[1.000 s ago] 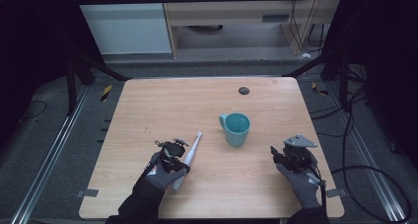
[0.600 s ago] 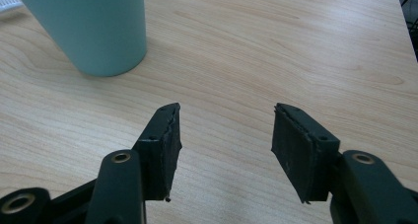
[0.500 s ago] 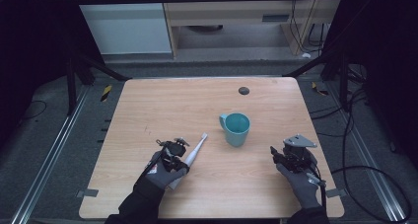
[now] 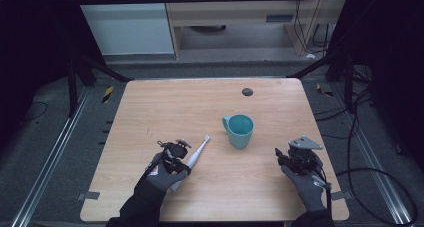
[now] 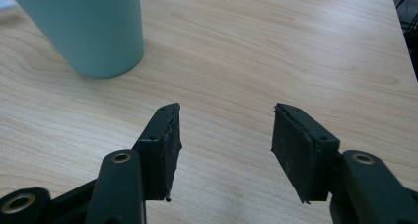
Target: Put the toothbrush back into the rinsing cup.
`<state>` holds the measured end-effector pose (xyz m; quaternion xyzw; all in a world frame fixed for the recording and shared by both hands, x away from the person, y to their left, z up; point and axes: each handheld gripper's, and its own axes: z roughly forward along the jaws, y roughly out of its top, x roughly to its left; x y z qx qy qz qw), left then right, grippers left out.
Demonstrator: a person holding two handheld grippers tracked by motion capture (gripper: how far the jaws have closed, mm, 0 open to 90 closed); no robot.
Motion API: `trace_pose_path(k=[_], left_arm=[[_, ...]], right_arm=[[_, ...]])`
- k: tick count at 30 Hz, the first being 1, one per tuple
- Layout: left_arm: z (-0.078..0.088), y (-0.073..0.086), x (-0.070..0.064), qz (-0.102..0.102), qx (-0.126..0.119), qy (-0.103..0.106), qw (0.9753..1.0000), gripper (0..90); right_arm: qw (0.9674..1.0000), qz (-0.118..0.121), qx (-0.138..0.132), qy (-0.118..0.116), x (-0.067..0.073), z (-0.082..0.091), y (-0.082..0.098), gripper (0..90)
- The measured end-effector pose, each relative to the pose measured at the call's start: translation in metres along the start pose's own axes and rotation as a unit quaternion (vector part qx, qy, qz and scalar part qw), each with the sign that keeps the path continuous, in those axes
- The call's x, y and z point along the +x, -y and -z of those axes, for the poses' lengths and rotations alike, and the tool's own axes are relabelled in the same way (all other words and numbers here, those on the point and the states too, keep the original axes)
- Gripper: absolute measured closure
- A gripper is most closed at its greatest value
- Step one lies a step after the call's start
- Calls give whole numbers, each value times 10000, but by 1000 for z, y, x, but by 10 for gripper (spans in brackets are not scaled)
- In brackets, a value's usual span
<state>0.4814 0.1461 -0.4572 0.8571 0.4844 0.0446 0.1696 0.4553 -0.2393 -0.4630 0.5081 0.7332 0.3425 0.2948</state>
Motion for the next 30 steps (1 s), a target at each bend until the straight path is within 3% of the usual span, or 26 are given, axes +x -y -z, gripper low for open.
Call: trace_pose_path(k=[4, 6, 9, 10, 11, 12, 13, 14, 17, 21, 23, 25, 26, 27, 28, 30], left_arm=[[16, 2, 5, 43, -241, -7, 9997, 657], [32, 3, 9, 133, -574, -31, 9983, 657], [43, 2, 12, 210, -883, -85, 9958, 657], [43, 2, 12, 210, -883, -85, 9958, 657], [50, -1, 14, 266, -1084, -134, 9937, 657], [50, -1, 14, 266, -1084, -134, 9937, 657], [57, -4, 15, 335, -1349, -181, 9901, 657], [57, -4, 15, 335, -1349, -181, 9901, 657], [66, -14, 17, 427, -1806, -302, 9822, 657], [73, -25, 18, 474, -2177, -334, 9743, 657], [76, -32, 17, 501, -2383, -327, 9693, 657], [78, -39, 13, 476, -2609, -468, 9630, 657], [78, -39, 13, 476, -2609, -468, 9630, 657], [79, -43, 10, 476, -2711, -543, 9598, 657], [80, -49, 7, 460, -2873, -613, 9548, 658], [80, -57, 2, 430, -3047, -682, 9490, 657]], right_arm=[[10000, -20, -10, 22, -2, 1, 0, 444], [10000, -51, -21, 45, -2, 1, 0, 444], [9999, -62, -33, 86, -3, 1, 1, 442], [9999, -66, -43, 94, -3, 2, 1, 442], [9999, -72, -47, 105, -3, 2, 1, 440], [9999, -82, -57, 106, -3, 2, 1, 439], [9999, -93, -68, 115, -3, 2, 1, 438], [9998, -105, -73, 121, -4, 2, 1, 437], [9998, -112, -91, 118, -4, 2, 1, 435], [9998, -117, -79, 111, -4, 2, 1, 432], [9998, -101, -76, 122, -4, 1, 2, 432], [9998, -115, -69, 129, -4, 1, 2, 432], [9998, -115, -69, 129, -4, 1, 2, 432], [9998, -86, -82, 145, -5, 1, 3, 431], [9998, -78, -94, 146, -5, 1, 3, 431], [9998, -67, -97, 150, -4, 1, 3, 431]])
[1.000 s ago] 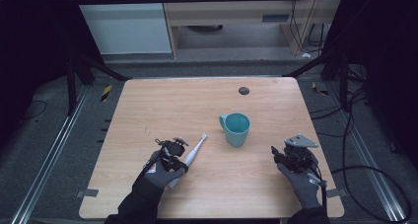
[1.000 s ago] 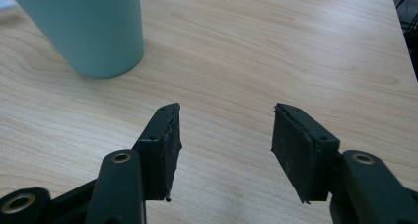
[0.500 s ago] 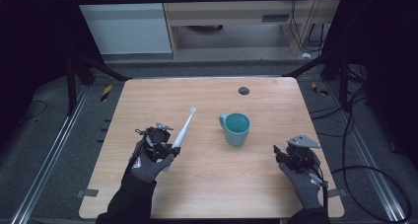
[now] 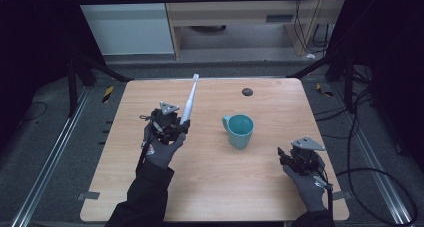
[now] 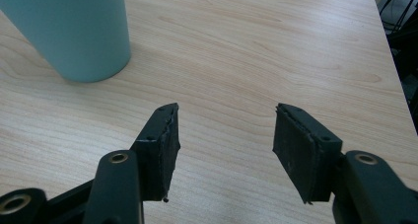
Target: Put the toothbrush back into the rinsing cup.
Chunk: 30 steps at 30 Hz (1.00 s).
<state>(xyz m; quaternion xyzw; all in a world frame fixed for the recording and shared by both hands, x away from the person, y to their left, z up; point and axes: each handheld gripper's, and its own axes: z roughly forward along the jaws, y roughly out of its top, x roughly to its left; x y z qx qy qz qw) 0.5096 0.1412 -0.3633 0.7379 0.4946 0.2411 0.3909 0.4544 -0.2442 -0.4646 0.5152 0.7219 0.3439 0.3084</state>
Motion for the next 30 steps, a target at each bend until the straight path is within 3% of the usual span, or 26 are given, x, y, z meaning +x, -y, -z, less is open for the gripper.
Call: trace_pose_path(k=[4, 9, 11, 16, 24, 30], left_arm=[[-7, -7, -8, -19, -277, -43, 9996, 657], [-20, -20, -23, 10, -743, -149, 9971, 657], [-21, -23, -25, 17, -790, -148, 9968, 658], [-29, -35, -43, 35, -1155, -206, 9931, 658], [-39, -45, -65, -18, -1380, -161, 9903, 658], [-47, -53, -77, 70, -1535, -40, 9881, 658]], right_arm=[[10000, 4, 11, -15, 0, -1, 0, 430], [10000, -20, -5, -17, -1, -1, 1, 429], [10000, -19, -15, -9, -1, -1, 1, 428], [10000, -9, -62, -28, 1, -2, 1, 422], [9999, -48, -103, -35, 0, -2, 1, 413], [9998, -114, -170, -54, 0, -1, 0, 392]])
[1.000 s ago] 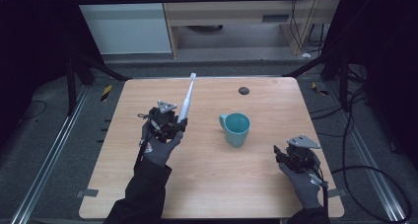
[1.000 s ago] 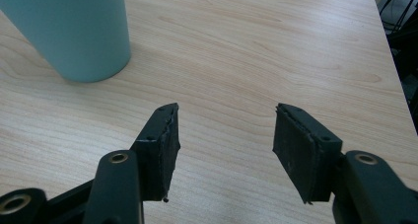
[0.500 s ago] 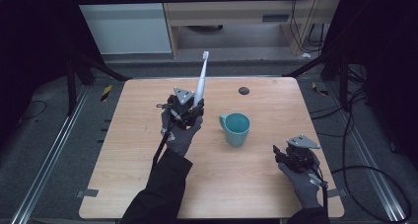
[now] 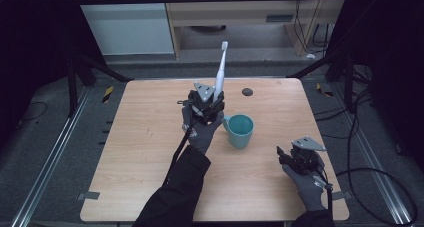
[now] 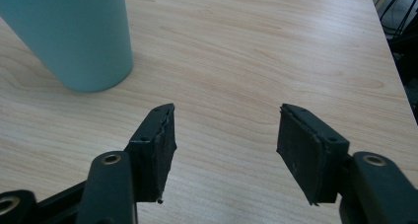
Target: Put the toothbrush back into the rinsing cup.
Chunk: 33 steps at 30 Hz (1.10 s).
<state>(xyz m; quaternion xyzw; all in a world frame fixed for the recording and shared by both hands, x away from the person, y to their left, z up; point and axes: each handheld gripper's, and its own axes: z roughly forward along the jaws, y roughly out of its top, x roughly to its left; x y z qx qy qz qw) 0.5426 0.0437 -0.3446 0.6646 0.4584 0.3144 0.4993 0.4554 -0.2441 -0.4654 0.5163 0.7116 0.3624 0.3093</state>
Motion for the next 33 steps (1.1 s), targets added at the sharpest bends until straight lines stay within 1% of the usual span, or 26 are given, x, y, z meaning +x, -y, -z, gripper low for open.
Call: trace_pose_path(k=[1, 3, 9, 10, 11, 13, 16, 19, 20, 22, 23, 30, 31, 33], left_arm=[[-2, -1, -2, 23, -41, 22, 10000, 658], [-6, -2, -7, 42, -34, 39, 10000, 658], [-15, -2, -19, 11, -87, 108, 9999, 658], [-15, -2, -19, 11, -87, 108, 9999, 658], [-17, -1, -23, -9, -144, 107, 9998, 658], [-18, 1, -26, -40, -243, 92, 9997, 658], [-22, 5, -30, -36, -285, 132, 9995, 657], [-28, 10, -34, -12, -210, 177, 9996, 658], [-30, 13, -37, -53, -196, 173, 9996, 658], [-32, 15, -39, -66, -184, 175, 9997, 658], [-35, 21, -42, -76, -182, 175, 9997, 657], [-46, 38, -48, -4, -105, 212, 9997, 658], [-48, 41, -48, -8, -36, 223, 9997, 658], [-50, 46, -49, -18, 13, 239, 9997, 658]], right_arm=[[10000, -8, -3, -7, 0, 0, 0, 389], [10000, -25, -3, -26, 0, 0, 0, 387], [9999, -77, 7, -67, 1, -1, 1, 383], [9999, -92, 2, -74, 1, -1, 1, 382], [9999, -92, -7, -77, 0, -1, 1, 382], [9999, -95, 2, -73, 0, -2, 1, 381], [9999, -101, 12, -97, 1, -2, 1, 381], [9999, -92, -3, -107, 1, -2, 1, 381], [9999, -92, -10, -104, 1, -2, 1, 381], [9999, -76, -25, -101, 1, -2, 1, 382], [9999, -75, -34, -98, 1, -2, 1, 382], [9999, -61, 10, -109, 2, -2, 1, 382], [9999, -49, 10, -103, 1, -3, 1, 382], [9999, -36, 17, -99, 2, -4, 1, 382]])
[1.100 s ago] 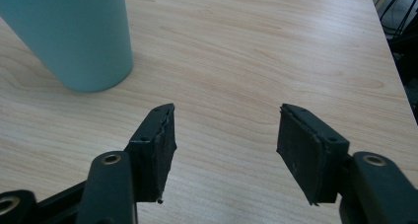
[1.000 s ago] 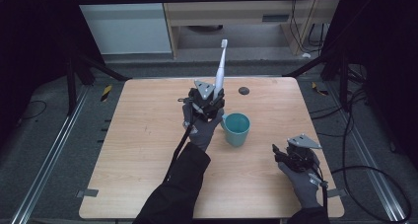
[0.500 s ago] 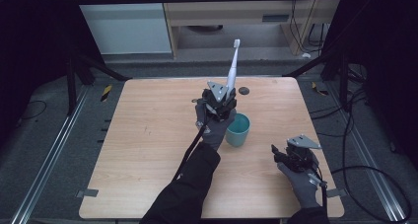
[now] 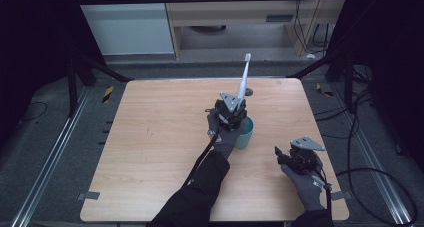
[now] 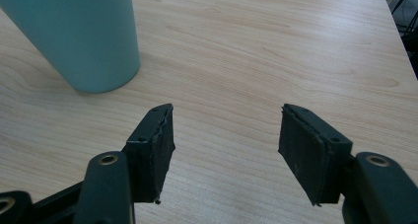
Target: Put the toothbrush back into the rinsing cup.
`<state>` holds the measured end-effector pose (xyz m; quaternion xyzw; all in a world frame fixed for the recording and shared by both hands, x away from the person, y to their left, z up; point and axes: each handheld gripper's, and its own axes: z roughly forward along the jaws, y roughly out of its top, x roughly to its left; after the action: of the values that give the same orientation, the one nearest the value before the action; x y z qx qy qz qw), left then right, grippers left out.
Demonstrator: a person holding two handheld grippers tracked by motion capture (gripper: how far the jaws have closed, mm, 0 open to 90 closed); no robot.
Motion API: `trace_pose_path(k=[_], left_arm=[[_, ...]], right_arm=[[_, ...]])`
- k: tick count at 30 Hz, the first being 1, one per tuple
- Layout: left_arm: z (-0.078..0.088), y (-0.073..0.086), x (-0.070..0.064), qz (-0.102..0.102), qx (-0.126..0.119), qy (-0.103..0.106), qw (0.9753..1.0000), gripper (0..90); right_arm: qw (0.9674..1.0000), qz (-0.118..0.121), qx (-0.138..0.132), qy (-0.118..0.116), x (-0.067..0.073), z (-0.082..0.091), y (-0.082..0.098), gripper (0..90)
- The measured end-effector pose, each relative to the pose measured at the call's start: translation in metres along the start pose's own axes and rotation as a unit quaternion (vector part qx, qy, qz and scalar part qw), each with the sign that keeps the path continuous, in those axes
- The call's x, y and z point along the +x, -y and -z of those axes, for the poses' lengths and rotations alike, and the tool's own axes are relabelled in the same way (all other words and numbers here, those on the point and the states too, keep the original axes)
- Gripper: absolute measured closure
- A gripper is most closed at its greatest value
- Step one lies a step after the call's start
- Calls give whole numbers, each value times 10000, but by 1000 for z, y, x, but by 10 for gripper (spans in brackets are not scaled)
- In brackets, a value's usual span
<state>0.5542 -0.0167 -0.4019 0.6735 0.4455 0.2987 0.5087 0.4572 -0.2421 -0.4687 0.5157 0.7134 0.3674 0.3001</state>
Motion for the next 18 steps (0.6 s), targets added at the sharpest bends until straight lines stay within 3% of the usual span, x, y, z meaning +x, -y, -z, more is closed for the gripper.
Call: trace_pose_path(k=[15, 18], left_arm=[[-7, 29, -6, -109, 126, -65, 9998, 657], [-7, 35, -9, -216, 175, -70, 9996, 656]], right_arm=[[10000, 23, 9, -6, 0, 0, 0, 383], [10000, 37, 7, -18, 1, 0, 0, 383]])
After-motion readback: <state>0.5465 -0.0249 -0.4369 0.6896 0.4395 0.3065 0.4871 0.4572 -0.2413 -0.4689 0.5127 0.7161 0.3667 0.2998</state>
